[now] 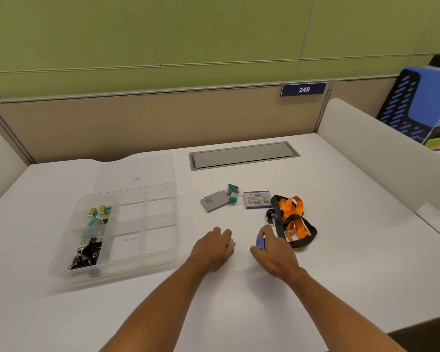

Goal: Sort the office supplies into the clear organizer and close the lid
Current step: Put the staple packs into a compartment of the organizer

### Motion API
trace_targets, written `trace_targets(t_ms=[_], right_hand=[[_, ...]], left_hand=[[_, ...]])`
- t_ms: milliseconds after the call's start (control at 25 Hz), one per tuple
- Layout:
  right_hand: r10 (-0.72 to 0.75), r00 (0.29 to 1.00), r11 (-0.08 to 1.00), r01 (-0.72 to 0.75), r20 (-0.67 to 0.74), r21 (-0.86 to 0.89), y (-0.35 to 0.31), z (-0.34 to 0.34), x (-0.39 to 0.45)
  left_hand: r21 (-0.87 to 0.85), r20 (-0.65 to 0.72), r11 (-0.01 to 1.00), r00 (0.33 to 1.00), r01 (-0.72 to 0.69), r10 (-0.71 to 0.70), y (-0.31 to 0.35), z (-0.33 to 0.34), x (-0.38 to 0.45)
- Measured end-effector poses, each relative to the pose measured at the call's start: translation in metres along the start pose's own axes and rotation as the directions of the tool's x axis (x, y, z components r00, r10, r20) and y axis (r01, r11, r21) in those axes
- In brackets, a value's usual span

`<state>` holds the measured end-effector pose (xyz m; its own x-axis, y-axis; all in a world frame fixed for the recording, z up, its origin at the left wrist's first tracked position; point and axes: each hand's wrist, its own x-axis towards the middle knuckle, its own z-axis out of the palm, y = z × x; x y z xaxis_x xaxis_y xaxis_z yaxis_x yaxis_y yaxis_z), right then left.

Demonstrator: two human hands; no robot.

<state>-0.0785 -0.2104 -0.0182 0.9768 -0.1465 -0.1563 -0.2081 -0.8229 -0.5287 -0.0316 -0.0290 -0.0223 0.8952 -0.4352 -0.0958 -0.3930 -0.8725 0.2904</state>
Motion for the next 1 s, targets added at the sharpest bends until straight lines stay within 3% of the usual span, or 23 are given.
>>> trace_targets(t_ms=[320,520,1000], right_hand=[[-0.065,0.995,0.987,0.076,-0.077,0.145,-0.061,0.012,0.013],[-0.141,0.977,0.982,0.159,-0.162,0.102,-0.11,0.03,0.018],[-0.29,0.938,0.946,0.31,-0.188,0.091,-0.211,0.085,0.036]], left_hand=[[-0.231,-0.125,0.971,0.988,0.058,-0.088,-0.032,-0.035,-0.016],[-0.275,-0.201,0.96,0.972,0.062,-0.12,-0.063,-0.061,-0.029],[-0.329,-0.347,0.939,0.911,0.104,-0.223,-0.168,-0.103,-0.054]])
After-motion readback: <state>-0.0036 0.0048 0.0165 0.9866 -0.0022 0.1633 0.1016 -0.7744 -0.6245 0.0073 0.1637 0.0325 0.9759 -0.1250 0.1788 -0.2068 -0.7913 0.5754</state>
